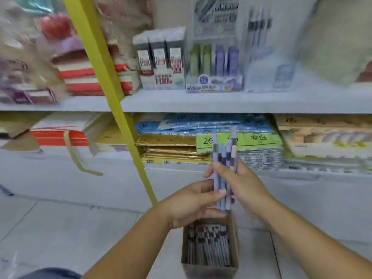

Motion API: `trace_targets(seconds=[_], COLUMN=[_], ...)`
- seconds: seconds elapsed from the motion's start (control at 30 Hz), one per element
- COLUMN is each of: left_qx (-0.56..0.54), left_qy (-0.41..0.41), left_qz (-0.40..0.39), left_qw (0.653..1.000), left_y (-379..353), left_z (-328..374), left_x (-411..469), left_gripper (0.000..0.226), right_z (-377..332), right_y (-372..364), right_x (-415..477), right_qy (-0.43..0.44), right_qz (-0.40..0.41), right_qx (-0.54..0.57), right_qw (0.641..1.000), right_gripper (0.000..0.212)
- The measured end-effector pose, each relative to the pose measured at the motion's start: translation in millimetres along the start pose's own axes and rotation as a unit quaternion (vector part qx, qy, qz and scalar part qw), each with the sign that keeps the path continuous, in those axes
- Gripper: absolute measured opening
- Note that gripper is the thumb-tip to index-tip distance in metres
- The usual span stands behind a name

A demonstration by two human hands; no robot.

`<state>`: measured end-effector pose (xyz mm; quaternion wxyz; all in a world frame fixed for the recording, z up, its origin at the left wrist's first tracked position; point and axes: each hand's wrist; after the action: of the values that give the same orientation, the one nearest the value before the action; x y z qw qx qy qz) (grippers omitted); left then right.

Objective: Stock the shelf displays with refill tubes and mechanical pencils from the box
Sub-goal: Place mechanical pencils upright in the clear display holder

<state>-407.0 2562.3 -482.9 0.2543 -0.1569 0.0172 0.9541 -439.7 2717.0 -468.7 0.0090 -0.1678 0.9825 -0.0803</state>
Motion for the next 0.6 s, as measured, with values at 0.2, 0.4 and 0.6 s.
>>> trace_targets(seconds=[0.2, 0.4, 0.6], left_qx=[0.075, 0.074, 0.021], left_qy=[-0.097, -0.151, -0.241], left_qz=[-0.017, -0.008, -0.014], left_qw=[0.992, 0.986, 0.970], left_y=[-25.1, -42.6, -45.0], left_z=[105.6, 168.6, 205.0], left_x=[2.1, 24.4, 48.3], left_gripper=[0.022, 0.020, 0.017], right_z=[-111.2, -180.9, -215.9], right_y=[16.7, 34.8, 41.8], right_x=[-4.1, 5.8, 29.7], right_qy=[0.077, 0.132, 0.177], right_qz=[-0.027, -0.023, 0.020], right_qx=[-0.096, -0.140, -0.117], right_qw=[0.992, 0.981, 0.977], right_gripper=[0.024, 0.044, 0.042])
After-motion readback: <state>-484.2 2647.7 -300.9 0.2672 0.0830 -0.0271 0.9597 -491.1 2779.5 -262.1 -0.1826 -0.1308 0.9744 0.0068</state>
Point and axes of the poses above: each hand's wrist, its own x-axis towards the middle knuckle, its own y-axis out of the back of the hand, z = x × y, and after that the axes turned 10 degrees about x, right-handed
